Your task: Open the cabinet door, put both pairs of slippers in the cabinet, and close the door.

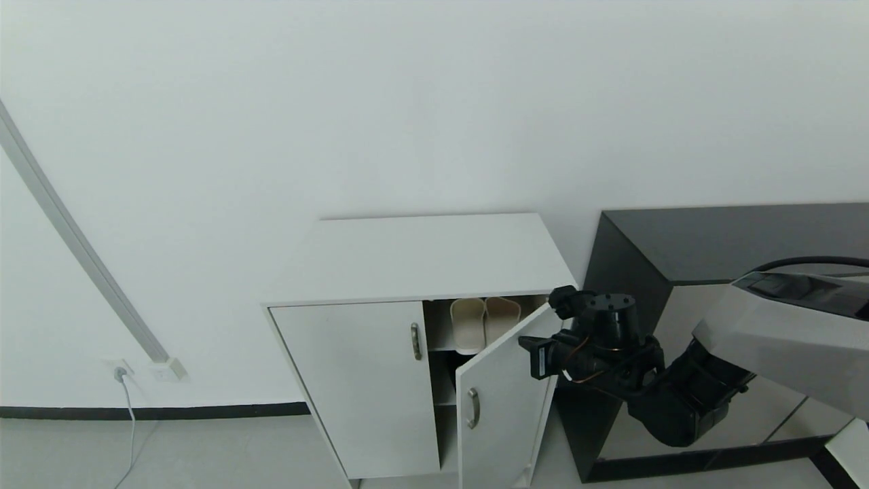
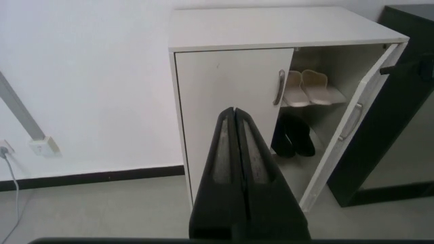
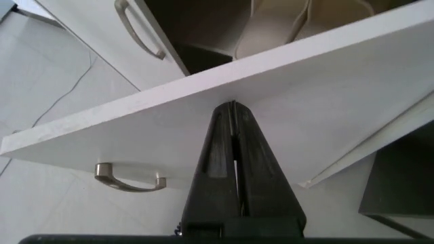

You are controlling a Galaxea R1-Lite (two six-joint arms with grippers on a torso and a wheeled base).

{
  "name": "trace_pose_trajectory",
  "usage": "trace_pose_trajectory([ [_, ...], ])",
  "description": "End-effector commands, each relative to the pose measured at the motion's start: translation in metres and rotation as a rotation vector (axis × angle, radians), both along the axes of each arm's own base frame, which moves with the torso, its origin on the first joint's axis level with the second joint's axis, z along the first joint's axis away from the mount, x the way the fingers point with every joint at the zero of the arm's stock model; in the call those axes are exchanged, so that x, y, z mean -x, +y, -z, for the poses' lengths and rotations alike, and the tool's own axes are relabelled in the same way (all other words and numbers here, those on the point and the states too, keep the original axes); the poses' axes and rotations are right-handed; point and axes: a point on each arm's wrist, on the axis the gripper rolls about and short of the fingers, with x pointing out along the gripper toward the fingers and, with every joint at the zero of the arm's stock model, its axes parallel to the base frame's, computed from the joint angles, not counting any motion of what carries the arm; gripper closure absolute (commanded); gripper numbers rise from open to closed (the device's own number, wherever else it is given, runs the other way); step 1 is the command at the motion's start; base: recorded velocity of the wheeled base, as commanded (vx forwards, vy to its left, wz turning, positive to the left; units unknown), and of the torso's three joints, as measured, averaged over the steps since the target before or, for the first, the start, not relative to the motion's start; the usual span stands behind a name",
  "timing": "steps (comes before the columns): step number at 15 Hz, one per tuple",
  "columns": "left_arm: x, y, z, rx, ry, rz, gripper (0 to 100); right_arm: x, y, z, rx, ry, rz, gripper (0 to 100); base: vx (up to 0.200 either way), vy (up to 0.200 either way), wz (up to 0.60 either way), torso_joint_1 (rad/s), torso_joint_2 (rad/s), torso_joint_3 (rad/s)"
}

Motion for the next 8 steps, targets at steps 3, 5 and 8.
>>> trace_pose_trajectory([
  [3, 0.0, 0.0, 0.0, 0.0, 0.001, 0.0, 100, -0.016, 0.003, 0.0, -0.016, -0.028, 0.013, 100, 0.0, 0.0, 0.0, 0.0, 0.0, 0.0],
  [5, 0.0, 0.0, 0.0, 0.0, 0.001, 0.0, 100, -0.027, 0.004, 0.002, -0.024, -0.043, 0.024, 100, 0.0, 0.0, 0.0, 0.0, 0.0, 0.0],
  [8, 0.0, 0.0, 0.0, 0.0, 0.001, 0.0, 100, -0.043, 0.0, 0.006, -0.033, -0.061, 0.05, 100, 0.0, 0.0, 0.0, 0.0, 0.0, 0.0],
])
